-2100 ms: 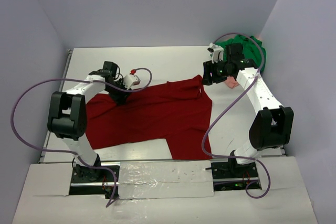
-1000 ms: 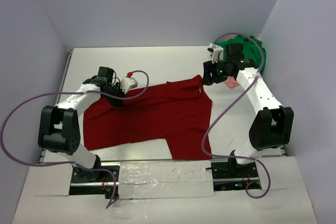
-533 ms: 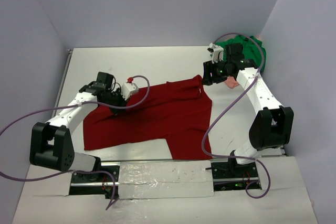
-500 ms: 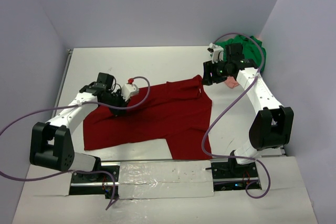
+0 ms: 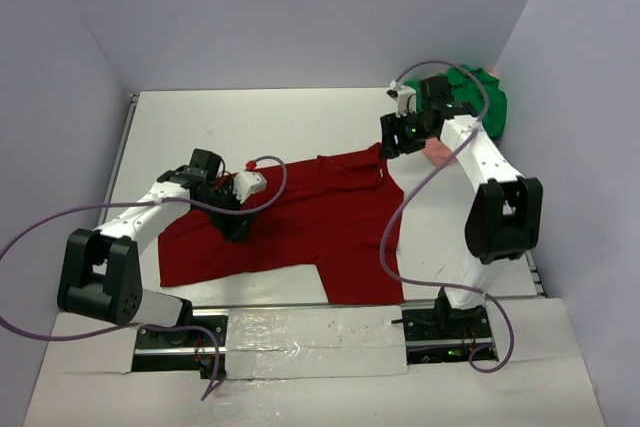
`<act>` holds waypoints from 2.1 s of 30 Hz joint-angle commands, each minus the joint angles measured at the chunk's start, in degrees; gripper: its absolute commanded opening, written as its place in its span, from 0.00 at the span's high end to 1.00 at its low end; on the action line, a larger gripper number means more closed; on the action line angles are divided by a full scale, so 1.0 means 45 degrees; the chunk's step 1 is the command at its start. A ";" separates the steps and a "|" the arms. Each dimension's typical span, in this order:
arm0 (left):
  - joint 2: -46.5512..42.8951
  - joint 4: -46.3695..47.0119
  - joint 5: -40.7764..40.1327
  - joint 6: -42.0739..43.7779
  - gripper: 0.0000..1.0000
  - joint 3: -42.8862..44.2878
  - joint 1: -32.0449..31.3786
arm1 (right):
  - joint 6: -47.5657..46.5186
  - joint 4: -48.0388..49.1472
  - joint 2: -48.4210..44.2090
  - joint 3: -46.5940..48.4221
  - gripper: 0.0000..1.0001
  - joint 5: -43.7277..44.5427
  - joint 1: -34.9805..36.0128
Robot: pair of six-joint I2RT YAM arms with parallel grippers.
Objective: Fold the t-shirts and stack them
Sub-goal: Fold the tshirt
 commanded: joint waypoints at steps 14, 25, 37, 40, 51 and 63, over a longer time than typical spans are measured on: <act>-0.1425 0.6578 -0.3878 -0.4814 0.10 0.0280 -0.0056 | 0.0061 -0.0431 0.5168 0.2878 0.39 -0.1056 0.0624; -0.1855 0.6794 -0.4464 -0.5147 0.10 -0.0071 -0.0056 | 0.0178 0.0566 0.5754 0.3776 0.39 0.0506 0.0800; -0.2187 0.6579 -0.4445 -0.5205 0.10 -0.0384 -0.0036 | 0.0139 0.0509 0.6671 0.4694 0.39 0.1679 0.0820; -0.2148 0.6559 -0.4426 -0.5205 0.10 -0.0383 -0.0036 | 0.0178 0.0372 0.6770 0.4753 0.40 0.1738 0.0800; -0.1953 0.6461 -0.4288 -0.5185 0.11 -0.0247 -0.0036 | 0.0315 0.0157 0.6575 0.4305 0.96 0.1347 0.0800; -0.1738 0.6539 -0.4172 -0.5127 0.11 -0.0422 -0.0017 | 0.0081 0.0059 0.5133 0.3174 1.00 0.1328 0.0859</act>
